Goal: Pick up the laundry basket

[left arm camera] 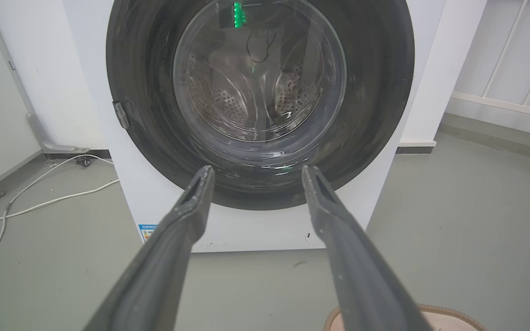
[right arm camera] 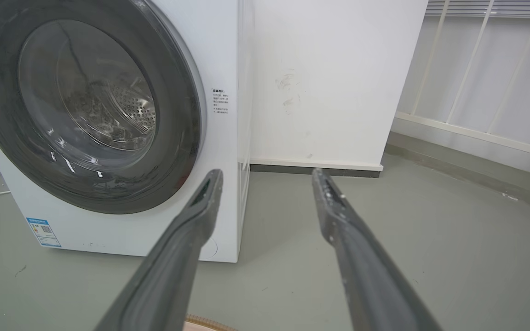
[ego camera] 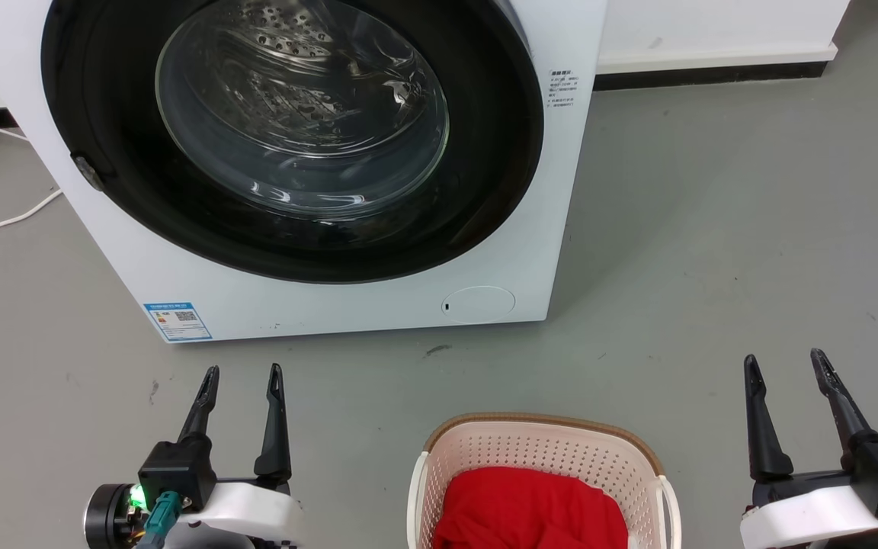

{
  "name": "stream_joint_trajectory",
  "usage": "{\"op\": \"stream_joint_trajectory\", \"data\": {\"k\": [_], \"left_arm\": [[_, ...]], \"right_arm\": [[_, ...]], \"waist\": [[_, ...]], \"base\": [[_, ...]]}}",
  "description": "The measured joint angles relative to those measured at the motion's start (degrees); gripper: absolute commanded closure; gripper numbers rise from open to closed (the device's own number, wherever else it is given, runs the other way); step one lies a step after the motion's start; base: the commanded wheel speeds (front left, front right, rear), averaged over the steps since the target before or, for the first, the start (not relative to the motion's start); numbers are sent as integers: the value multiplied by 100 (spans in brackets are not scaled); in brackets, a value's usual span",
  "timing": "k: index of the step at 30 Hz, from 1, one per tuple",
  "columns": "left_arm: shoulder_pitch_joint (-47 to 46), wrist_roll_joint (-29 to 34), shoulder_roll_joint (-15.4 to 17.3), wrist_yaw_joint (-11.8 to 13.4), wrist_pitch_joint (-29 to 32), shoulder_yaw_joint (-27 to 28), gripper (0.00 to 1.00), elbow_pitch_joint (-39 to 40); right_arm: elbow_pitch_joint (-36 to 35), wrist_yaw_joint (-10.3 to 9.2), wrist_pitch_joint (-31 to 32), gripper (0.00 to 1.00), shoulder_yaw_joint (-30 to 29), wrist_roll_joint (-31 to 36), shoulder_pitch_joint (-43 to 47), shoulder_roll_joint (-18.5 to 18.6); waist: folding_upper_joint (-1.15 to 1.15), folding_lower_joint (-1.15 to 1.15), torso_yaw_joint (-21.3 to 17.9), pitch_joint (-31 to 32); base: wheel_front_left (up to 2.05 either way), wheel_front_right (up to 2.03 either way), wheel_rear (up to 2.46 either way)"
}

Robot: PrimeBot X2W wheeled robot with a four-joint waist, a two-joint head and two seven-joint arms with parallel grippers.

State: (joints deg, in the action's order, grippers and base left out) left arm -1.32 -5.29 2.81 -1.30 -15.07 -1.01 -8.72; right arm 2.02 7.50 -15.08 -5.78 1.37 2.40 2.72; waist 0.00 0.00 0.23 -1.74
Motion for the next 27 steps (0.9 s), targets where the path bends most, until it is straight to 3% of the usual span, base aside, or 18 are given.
{"op": "stream_joint_trajectory", "data": {"k": [6, 11, 27], "left_arm": [[-15, -113, 1, -83, 0, -5, 0, -18], [-294, -199, 3, -267, -1, -152, 0, -325], [-1857, -517, 2, -580, -1, -1382, 0, -2792]], "right_arm": [[15, 0, -1, 0, -38, -13, -8, 0], [491, 1, -1, 0, -80, 119, -202, 3], [2207, 1, -2, 0, -327, 595, -1456, 5]], "waist": [[0, 0, -28, -76], [0, 0, -74, -294], [0, 1, -272, -1579]], "base": [[0, 0, 0], [0, 0, 0], [0, 0, 0]]}}
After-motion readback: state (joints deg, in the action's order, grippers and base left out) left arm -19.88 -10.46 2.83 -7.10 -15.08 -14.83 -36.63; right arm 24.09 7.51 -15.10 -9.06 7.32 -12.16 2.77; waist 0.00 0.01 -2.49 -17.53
